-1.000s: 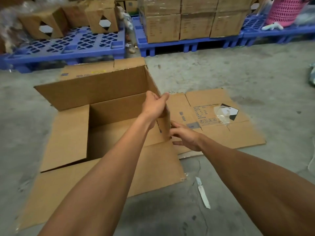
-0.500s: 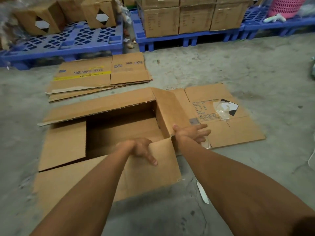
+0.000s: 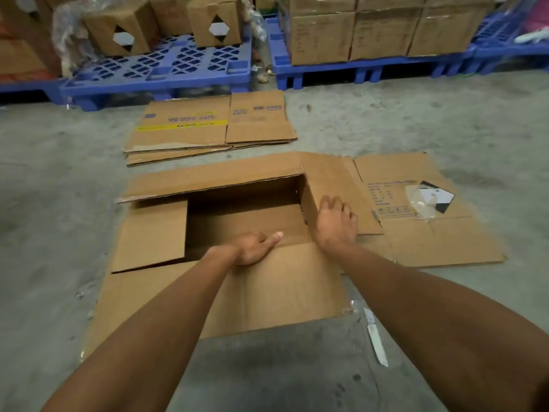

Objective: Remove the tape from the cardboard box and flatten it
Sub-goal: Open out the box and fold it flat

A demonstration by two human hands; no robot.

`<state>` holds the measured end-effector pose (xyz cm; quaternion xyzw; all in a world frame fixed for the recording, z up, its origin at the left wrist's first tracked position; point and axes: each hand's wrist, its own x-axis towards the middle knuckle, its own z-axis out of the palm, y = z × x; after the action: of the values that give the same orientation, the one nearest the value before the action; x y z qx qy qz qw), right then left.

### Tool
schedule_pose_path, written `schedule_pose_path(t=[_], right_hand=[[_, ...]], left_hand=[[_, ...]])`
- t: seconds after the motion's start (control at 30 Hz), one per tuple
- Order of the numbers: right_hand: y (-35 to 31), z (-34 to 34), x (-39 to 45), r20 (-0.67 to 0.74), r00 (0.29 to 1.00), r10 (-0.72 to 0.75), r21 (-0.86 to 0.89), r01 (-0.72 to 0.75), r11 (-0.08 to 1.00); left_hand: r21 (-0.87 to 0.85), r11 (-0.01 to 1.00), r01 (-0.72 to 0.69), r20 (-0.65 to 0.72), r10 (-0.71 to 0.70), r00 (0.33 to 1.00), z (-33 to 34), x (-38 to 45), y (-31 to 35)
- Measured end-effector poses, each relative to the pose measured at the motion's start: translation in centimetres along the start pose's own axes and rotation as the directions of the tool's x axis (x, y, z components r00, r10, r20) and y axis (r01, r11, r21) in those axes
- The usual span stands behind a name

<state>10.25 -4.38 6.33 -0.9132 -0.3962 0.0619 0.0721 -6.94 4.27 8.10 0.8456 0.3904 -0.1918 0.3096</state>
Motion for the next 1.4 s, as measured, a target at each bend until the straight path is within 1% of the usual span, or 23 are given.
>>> schedule_pose_path(t=[0.07, 0.13, 0.17, 0.23, 0.27, 0.3, 0.33, 0.4, 0.43, 0.5, 0.6, 0.73, 0.77, 0.83, 0.9, 0.97, 1.0, 1.03, 1.1, 1.17, 1.27, 1.33, 1.4], right_hand=[[-0.3, 0.1, 0.4, -0.081, 0.97, -0.227, -0.136, 0.215, 0.967], [-1.4, -0.2, 0.6, -0.082, 0.87, -0.485, -0.151, 0.471, 0.869], [-2.0, -0.6, 0.5, -0.032, 0.822, -0.568, -0.079, 0.564, 0.822], [-3.9, -1.2, -0.3, 0.217, 0.734, -0.644, 0.145, 0.628, 0.765], [-5.5, -1.3, -0.9, 0.353, 0.657, -0.666, 0.229, 0.63, 0.742], [-6.7, -1.2, -1.5, 0.458, 0.574, -0.679, 0.274, 0.635, 0.722], [-8.2, -0.8, -2.0, 0.539, 0.497, -0.679, 0.284, 0.652, 0.703], [-10.5, 0.1, -3.0, 0.623, 0.42, -0.66, 0.248, 0.695, 0.675], [-11.3, 0.5, -3.2, 0.629, 0.41, -0.661, 0.231, 0.713, 0.662], [-12.5, 0.7, -3.3, 0.629, 0.391, -0.672, 0.221, 0.739, 0.637], [-13.1, 0.7, -2.6, 0.654, 0.356, -0.667, 0.255, 0.727, 0.638], [-13.7, 1.3, -1.5, 0.659, 0.344, -0.669, 0.294, 0.701, 0.65], [-13.9, 1.3, -1.3, 0.668, 0.342, -0.661, 0.283, 0.704, 0.651], [-14.4, 1.5, -0.9, 0.696, 0.326, -0.64, 0.278, 0.699, 0.658], [-14.7, 1.7, -0.5, 0.733, 0.304, -0.608, 0.298, 0.66, 0.689], [-15.0, 1.7, -0.1, 0.76, 0.28, -0.586, 0.306, 0.642, 0.703], [-15.1, 1.8, 0.0, 0.768, 0.268, -0.582, 0.311, 0.638, 0.704], [-15.0, 1.8, 0.0, 0.772, 0.267, -0.577, 0.315, 0.628, 0.711], [-14.6, 1.7, 0.1, 0.78, 0.271, -0.564, 0.328, 0.589, 0.738], [-14.2, 1.9, -0.2, 0.78, 0.282, -0.559, 0.329, 0.575, 0.749], [-13.7, 2.4, -0.3, 0.795, 0.297, -0.529, 0.34, 0.504, 0.794], [-13.6, 2.8, -0.3, 0.791, 0.318, -0.523, 0.369, 0.434, 0.822], [-13.6, 3.4, -0.1, 0.711, 0.424, -0.561, 0.41, 0.399, 0.82]], left_hand=[[0.149, 0.983, 0.11, -0.119, -0.093, 0.989, -1.2, -0.8, -3.5], [0.3, 0.924, 0.236, -0.303, -0.142, 0.942, -1.8, -1.6, -6.9], [0.345, 0.899, 0.269, -0.401, -0.118, 0.908, -1.8, -1.8, -8.1], [0.412, 0.865, 0.287, -0.54, -0.022, 0.841, -1.6, -2.5, -9.5], [0.405, 0.858, 0.315, -0.595, -0.014, 0.804, -1.4, -3.0, -10.1], [0.362, 0.859, 0.362, -0.631, -0.06, 0.774, -1.3, -3.3, -10.4], [0.246, 0.877, 0.412, -0.647, -0.168, 0.744, -1.3, -3.8, -10.8], [-0.01, 0.887, 0.462, -0.602, -0.374, 0.706, -1.4, -4.3, -11.1], [-0.044, 0.89, 0.455, -0.568, -0.396, 0.721, -1.7, -4.6, -11.0], [-0.023, 0.905, 0.425, -0.53, -0.372, 0.762, -2.6, -5.0, -10.8], [-0.031, 0.916, 0.4, -0.495, -0.362, 0.79, -4.7, -5.6, -10.9], [-0.047, 0.918, 0.394, -0.455, -0.371, 0.809, -6.9, -6.8, -11.1], [-0.038, 0.918, 0.394, -0.493, -0.36, 0.792, -7.5, -7.2, -11.2], [-0.045, 0.905, 0.423, -0.601, -0.363, 0.712, -9.2, -8.1, -12.2], [-0.071, 0.86, 0.505, -0.639, -0.428, 0.639, -10.8, -9.1, -14.2], [-0.022, 0.753, 0.658, -0.686, -0.49, 0.538, -11.0, -10.1, -16.9], [0.055, 0.684, 0.727, -0.712, -0.484, 0.509, -10.5, -10.6, -17.8], [0.146, 0.615, 0.775, -0.727, -0.464, 0.506, -9.6, -10.7, -18.6], [0.277, 0.518, 0.809, -0.734, -0.429, 0.526, -7.4, -10.1, -19.3], [0.298, 0.489, 0.82, -0.741, -0.423, 0.521, -6.4, -9.4, -19.6], [0.222, 0.54, 0.812, -0.693, -0.498, 0.521, -7.1, -8.7, -20.7], [0.169, 0.576, 0.8, -0.622, -0.567, 0.54, -6.8, -8.2, -22.0], [0.089, 0.638, 0.765, -0.504, -0.633, 0.587, -5.3, -7.1, -22.5]])
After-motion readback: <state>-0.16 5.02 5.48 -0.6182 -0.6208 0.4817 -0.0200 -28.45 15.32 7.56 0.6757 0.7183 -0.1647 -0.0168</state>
